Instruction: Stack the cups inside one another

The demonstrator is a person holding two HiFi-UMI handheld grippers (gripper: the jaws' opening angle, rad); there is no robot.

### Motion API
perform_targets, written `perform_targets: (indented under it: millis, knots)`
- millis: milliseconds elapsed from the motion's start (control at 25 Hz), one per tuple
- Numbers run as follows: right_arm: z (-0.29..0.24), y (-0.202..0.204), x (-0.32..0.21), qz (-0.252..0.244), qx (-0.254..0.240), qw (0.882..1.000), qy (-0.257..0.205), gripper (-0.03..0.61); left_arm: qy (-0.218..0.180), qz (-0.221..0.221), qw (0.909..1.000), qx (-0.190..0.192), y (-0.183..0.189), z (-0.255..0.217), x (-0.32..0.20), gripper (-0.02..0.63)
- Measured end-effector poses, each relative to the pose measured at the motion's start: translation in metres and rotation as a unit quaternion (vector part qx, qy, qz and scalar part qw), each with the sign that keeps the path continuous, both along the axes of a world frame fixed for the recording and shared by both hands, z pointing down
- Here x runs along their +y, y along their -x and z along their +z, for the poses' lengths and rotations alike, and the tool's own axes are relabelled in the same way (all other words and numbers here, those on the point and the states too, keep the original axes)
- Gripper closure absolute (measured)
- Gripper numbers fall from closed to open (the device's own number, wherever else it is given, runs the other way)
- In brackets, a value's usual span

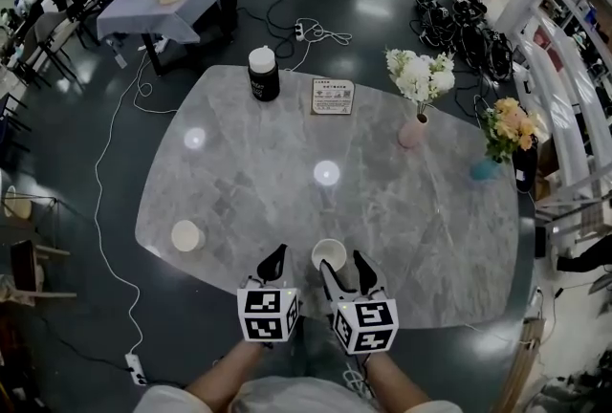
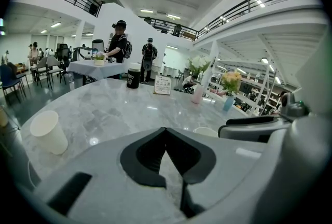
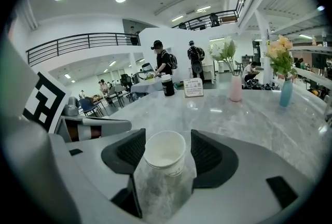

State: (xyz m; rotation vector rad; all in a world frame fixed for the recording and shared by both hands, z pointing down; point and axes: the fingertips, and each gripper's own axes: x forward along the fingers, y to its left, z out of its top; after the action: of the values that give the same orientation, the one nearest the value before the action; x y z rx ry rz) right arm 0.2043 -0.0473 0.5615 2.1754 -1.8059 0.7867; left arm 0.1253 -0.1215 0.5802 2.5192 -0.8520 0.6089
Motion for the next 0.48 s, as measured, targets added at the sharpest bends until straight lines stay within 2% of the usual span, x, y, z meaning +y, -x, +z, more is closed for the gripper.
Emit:
perform_targets:
  millis: [280, 320, 400, 480]
  knots:
    - [-0.017, -0.014, -0.005, 0.011, 0.0, 1.0, -0.028, 0.333, -0.009, -0.013, 0.9999, 0.002, 0.002, -0.009, -0.006, 0.615]
    - [-0.02, -0.017, -0.006, 0.015, 0.004, 0.999, -0.032, 0.356, -0.011, -0.014, 0.9998, 0.003, 0.002, -0.011, -0.007, 0.615]
    - [-0.028, -0.024, -0.007, 0.025, 0.015, 0.999, -0.04, 0.442, -0.015, -0.018, 0.9997, 0.004, 0.003, -0.015, -0.009, 0.615]
    - [-0.034, -0.028, -0.008, 0.032, 0.02, 0.998, -0.049, 0.481, -0.021, -0.022, 0.9995, 0.006, 0.004, -0.02, -0.011, 0.615]
